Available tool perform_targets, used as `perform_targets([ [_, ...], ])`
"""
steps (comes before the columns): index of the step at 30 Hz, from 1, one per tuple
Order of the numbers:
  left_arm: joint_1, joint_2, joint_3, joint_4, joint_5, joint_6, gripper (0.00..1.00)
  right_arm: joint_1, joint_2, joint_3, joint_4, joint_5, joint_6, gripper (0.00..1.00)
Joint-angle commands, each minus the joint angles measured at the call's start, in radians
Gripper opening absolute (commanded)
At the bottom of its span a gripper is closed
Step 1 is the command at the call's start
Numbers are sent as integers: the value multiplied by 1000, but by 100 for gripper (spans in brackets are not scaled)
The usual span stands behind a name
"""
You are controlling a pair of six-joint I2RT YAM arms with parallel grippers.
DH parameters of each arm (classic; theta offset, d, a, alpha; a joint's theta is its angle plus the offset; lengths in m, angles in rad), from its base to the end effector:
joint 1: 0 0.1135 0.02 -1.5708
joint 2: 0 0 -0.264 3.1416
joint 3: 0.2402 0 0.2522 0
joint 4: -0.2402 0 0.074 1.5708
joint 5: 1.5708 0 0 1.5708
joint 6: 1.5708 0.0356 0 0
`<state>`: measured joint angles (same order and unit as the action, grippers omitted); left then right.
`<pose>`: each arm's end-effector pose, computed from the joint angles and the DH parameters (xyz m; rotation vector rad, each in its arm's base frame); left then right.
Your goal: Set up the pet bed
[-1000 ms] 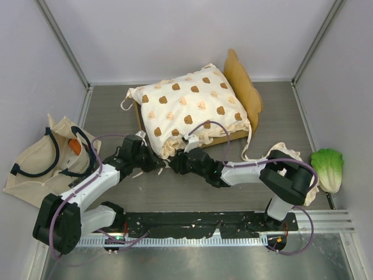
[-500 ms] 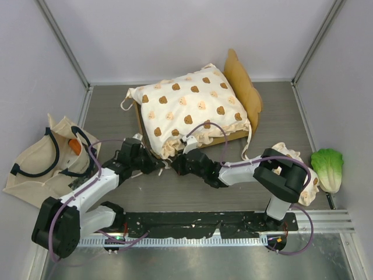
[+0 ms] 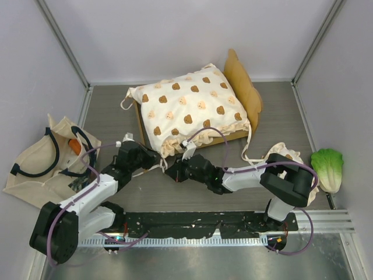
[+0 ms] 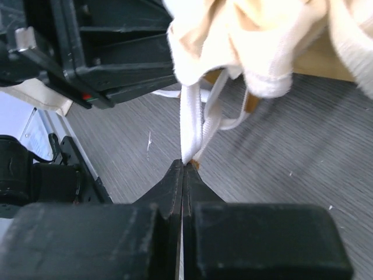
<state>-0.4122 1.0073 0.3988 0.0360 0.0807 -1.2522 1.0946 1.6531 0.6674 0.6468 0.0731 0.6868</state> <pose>0.1879 -0.0853 0.1866 -0.9046 2.1517 -1.0042 0.1537 0.2923 0.1691 -0.3679 2.0446 1.0951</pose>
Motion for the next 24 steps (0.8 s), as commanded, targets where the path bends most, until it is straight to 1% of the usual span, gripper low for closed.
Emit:
perform_targets([
  [1, 7, 33, -6, 139, -59, -36, 0, 17, -44, 38, 74, -25, -3, 1],
  [6, -2, 45, -9, 148, -44, -42, 0, 22, -39, 72, 90, -48, -18, 1],
  [9, -13, 45, -3, 119, -13, -32, 0, 22, -38, 101, 77, -52, -38, 1],
  [11, -28, 33, -17, 117, -12, -26, 0, 22, -33, 132, 51, -59, -56, 1],
  [15, -65, -10, -23, 87, 4, 25, 0, 22, -32, 146, 56, -61, -62, 1],
  [19, -71, -30, -41, 84, 97, 92, 0, 22, -36, 162, 36, -61, -89, 1],
  [20, -71, -29, -40, 68, 141, 121, 0, 22, -36, 169, 24, -58, -95, 1],
  [24, -71, -18, -37, 36, 214, 190, 0, 22, -38, 161, 31, -24, -96, 1],
])
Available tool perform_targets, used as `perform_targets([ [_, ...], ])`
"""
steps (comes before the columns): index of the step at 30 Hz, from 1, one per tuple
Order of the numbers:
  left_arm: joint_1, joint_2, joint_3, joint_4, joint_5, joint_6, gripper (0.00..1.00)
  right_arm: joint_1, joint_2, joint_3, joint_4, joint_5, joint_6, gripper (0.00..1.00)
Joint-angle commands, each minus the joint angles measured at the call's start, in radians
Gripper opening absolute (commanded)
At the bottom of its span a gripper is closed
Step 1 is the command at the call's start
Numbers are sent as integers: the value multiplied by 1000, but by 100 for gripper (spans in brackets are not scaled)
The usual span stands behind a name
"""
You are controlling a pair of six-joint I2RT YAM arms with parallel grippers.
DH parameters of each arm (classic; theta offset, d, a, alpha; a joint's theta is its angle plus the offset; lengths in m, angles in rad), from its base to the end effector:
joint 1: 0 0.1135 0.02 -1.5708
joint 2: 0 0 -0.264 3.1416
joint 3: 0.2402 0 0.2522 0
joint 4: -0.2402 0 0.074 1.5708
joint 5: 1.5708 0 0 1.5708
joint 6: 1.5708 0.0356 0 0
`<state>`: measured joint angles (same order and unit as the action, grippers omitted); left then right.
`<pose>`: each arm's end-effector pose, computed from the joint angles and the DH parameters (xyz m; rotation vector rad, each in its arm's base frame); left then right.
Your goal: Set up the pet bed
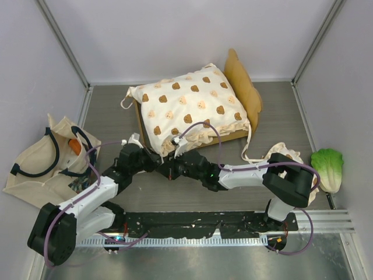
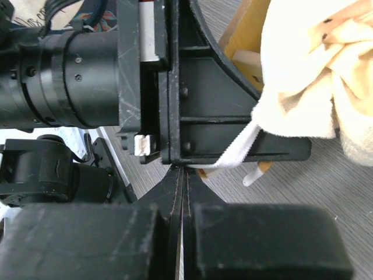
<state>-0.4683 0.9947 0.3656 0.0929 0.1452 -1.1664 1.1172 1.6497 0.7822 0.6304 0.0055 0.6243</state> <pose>0.1792 -0.0964 0.1835 -0.7005 2.2043 -1.0740 0.1542 0.3159 0.2029 -0.4807 1.9287 1.1931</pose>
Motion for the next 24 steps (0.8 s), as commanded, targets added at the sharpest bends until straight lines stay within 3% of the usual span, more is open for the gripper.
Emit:
perform_targets([
  [1, -16, -1, 1, -25, 166, 117, 0, 0, -37, 42, 51, 48, -35, 1],
  [7, -15, 76, 68, -139, 246, 254, 0, 0, -68, -20, 49, 106, -35, 4],
  [18, -13, 219, 159, -162, 378, 344, 0, 0, -159, -115, 14, 151, -34, 24],
  [24, -13, 236, 193, -214, 381, 378, 0, 0, -208, -138, -29, 179, -26, 37],
])
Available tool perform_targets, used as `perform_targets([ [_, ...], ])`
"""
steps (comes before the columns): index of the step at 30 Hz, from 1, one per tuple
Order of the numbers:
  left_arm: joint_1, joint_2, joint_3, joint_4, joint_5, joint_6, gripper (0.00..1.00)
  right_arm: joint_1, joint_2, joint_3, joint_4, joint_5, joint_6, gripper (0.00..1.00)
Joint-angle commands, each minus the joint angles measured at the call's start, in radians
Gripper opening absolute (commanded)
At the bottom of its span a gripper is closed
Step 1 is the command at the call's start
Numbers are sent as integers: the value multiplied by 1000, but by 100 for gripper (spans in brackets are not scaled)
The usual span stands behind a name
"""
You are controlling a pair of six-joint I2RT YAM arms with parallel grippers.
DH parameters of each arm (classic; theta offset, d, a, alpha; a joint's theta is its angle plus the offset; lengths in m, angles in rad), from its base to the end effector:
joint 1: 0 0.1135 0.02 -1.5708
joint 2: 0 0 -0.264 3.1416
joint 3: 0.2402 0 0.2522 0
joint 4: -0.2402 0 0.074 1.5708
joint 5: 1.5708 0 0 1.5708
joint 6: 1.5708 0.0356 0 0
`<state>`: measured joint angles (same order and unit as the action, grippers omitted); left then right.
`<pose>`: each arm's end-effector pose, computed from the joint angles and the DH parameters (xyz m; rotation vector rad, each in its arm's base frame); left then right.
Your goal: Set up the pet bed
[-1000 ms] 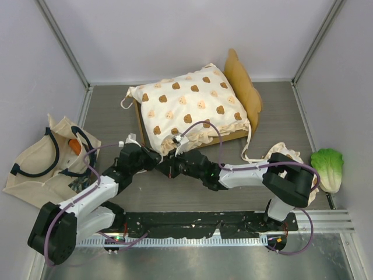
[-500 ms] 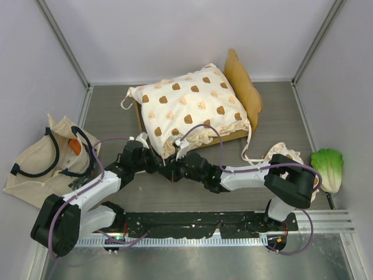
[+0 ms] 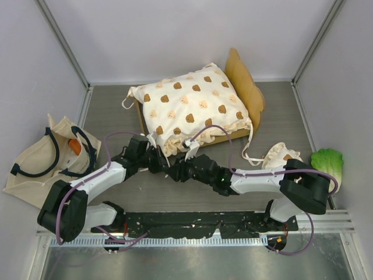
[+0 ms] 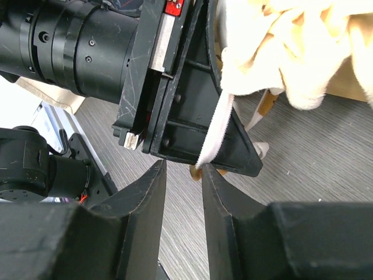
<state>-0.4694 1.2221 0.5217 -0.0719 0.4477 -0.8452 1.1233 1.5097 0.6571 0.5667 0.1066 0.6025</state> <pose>0.1997 -0.1186 0.1756 -0.2353 2.5463 -1.1149 0.1398 0.2825 0.2012 -0.4383 1.9557 1.0691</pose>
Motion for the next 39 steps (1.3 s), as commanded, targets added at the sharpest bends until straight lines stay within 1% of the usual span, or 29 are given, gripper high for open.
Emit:
perform_targets([
  [1, -12, 8, 38, -49, 74, 58, 0, -7, -78, -30, 33, 84, -3, 38],
  [2, -11, 7, 40, -58, 71, 61, 0, -7, -101, -39, 29, 97, -1, 40],
  [5, -11, 8, 44, -66, 69, 63, 0, -7, -135, -54, -23, 116, 6, 42],
  [9, -9, -18, 32, -55, 51, 32, 0, -3, -196, -99, -53, 140, 51, 43],
  [12, -8, -47, 20, -45, 19, 15, 0, 10, -194, -125, -56, 127, 101, 43],
  [15, -8, -65, 14, -32, -3, -11, 0, 38, -148, -117, -45, 99, 140, 43],
  [18, -6, -75, 9, -23, -7, -34, 0, 53, -68, -94, 8, 79, 174, 43],
  [20, -6, -79, 3, -19, -18, -45, 0, 55, -19, -91, 87, 64, 197, 44],
  [23, -6, -90, -3, -23, -26, -49, 0, 55, 27, -65, 114, 74, 197, 47],
  [28, -8, -99, -3, -28, -43, -58, 0, 55, 84, -57, 225, 94, 195, 48],
  [33, -6, -88, 0, -19, -38, -66, 0, 55, 132, -59, 289, 111, 181, 49],
  [34, -6, -87, 0, -20, -37, -68, 0, 55, 136, -63, 335, 114, 183, 50],
  [37, -6, -82, 1, -14, -29, -74, 0, 55, 148, -56, 328, 163, 178, 50],
  [39, -5, -91, 3, -25, -33, -77, 0, 53, 158, -71, 364, 192, 177, 50],
])
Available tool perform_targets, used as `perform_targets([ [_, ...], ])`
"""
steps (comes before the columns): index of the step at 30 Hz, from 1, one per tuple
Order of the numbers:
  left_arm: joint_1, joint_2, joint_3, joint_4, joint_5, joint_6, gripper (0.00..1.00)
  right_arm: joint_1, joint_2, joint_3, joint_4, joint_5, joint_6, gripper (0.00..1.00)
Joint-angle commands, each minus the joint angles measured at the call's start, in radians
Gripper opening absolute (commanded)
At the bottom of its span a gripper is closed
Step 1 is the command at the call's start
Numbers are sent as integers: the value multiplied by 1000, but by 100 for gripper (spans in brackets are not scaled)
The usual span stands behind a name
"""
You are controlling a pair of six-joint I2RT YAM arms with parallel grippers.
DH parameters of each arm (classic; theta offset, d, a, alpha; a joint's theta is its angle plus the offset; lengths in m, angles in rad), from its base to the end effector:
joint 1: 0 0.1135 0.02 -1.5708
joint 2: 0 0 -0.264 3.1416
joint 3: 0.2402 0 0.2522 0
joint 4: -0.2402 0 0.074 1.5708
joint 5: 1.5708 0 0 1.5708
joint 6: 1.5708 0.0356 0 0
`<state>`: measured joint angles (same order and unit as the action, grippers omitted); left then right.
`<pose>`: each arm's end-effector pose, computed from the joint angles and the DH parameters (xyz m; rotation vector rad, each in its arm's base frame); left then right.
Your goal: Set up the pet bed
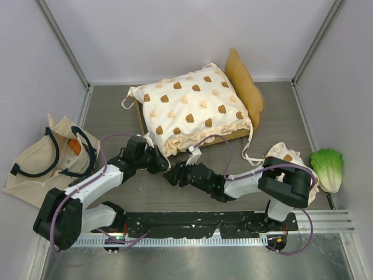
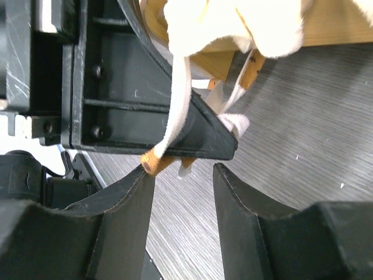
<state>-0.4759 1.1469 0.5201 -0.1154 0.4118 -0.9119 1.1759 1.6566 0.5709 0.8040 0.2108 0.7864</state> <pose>0.1922 -0.1151 0.1870 -0.3200 2.5180 -1.1167 0.1278 0.2874 0.1576 -0.2320 2.0019 1.1369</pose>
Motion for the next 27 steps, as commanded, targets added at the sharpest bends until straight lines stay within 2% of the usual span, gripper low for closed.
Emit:
perform_targets([
  [1, 2, -21, 8, 13, -8, -7, 0, 2, 28, 9, 167, 96, -19, 50],
  [5, 16, -35, 20, -29, -16, 16, 0, 1, 64, 15, 213, 98, -21, 48],
  [11, 23, -38, 20, -23, -5, 11, 0, 1, 98, 23, 234, 101, -21, 39],
  [15, 23, -27, 12, -6, 10, 5, 0, 1, 104, 18, 247, 110, -24, 18],
  [18, 22, -22, 5, 5, 16, 1, 0, -1, 98, 18, 233, 110, -42, 8],
  [23, 22, -29, -6, 11, 16, -7, 0, 2, 78, 32, 166, 85, -65, 1],
  [27, 25, -38, -3, -7, -1, -1, 1, 11, 62, 35, 68, 59, -78, 1],
])
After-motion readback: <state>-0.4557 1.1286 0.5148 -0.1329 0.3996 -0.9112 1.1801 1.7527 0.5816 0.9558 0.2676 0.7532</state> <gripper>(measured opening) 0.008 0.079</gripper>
